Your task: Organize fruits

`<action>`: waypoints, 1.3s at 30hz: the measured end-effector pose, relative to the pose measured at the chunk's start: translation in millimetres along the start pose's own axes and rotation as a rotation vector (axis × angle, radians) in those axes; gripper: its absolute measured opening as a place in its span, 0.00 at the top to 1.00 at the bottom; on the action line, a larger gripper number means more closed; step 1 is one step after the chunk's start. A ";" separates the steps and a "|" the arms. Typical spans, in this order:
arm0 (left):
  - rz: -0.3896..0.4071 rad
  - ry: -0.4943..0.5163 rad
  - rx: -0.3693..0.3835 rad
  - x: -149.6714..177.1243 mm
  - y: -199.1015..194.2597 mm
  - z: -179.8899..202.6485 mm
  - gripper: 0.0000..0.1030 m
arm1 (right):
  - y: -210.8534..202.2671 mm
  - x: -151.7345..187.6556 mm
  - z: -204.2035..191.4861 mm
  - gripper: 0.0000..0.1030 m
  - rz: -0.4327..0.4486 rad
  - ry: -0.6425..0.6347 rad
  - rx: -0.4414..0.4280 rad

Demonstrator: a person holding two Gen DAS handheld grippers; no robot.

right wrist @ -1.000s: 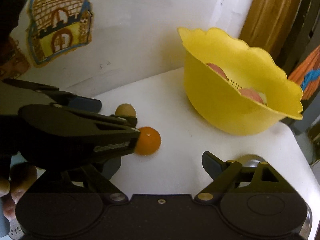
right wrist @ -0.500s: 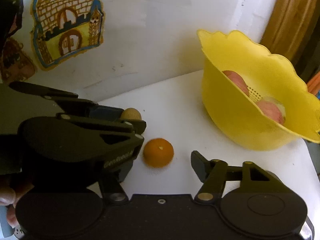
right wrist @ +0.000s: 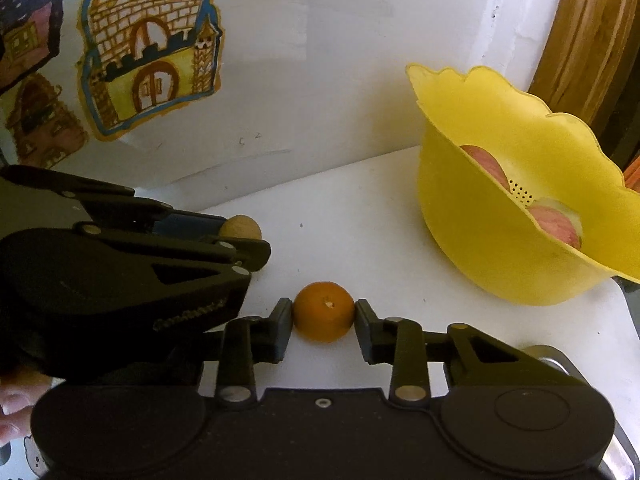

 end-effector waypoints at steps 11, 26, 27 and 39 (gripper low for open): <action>0.021 0.004 -0.004 4.9 -18.6 24.4 0.71 | -42.8 27.8 -3.9 0.66 0.044 0.048 0.032; 0.063 0.072 0.080 2.9 -39.9 130.2 0.71 | -130.4 83.8 71.1 0.66 0.121 0.168 0.155; 0.061 0.081 0.088 4.8 -39.5 137.8 0.71 | -132.3 89.1 78.9 0.66 0.120 0.182 0.163; 0.024 0.134 0.102 18.5 -32.0 195.9 0.71 | -146.8 140.7 128.6 0.66 0.117 0.302 0.204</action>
Point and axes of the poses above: each gripper's, at about its wrist camera, not at the fingertips, and y roughly the way its jaws point, z to its right, x to its underside, the point moved 3 cm from there along y, roughly the way its jaws point, and after that the axes turned 3 degrees about -z, right-handed, at the moved point
